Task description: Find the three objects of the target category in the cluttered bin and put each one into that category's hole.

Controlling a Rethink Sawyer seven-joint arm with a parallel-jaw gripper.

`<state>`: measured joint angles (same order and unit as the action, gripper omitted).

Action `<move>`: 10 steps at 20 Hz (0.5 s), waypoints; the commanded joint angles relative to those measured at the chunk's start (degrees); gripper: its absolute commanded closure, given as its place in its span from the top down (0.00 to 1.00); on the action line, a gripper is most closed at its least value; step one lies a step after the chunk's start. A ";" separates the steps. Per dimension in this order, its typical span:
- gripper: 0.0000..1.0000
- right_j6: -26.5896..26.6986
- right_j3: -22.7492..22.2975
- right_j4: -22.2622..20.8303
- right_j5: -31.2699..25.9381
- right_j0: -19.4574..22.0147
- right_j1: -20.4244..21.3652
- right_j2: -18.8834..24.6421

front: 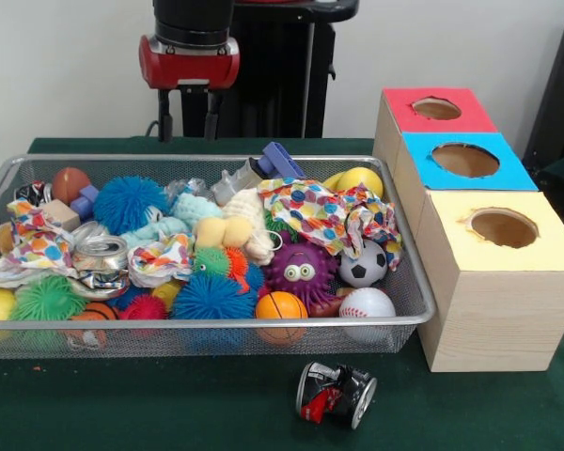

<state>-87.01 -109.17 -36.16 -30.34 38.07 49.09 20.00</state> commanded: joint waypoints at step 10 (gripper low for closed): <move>1.00 5.89 0.85 -5.05 -10.97 0.65 -2.41 -0.55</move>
<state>-87.01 -108.51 -36.23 -38.45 37.29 49.07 19.88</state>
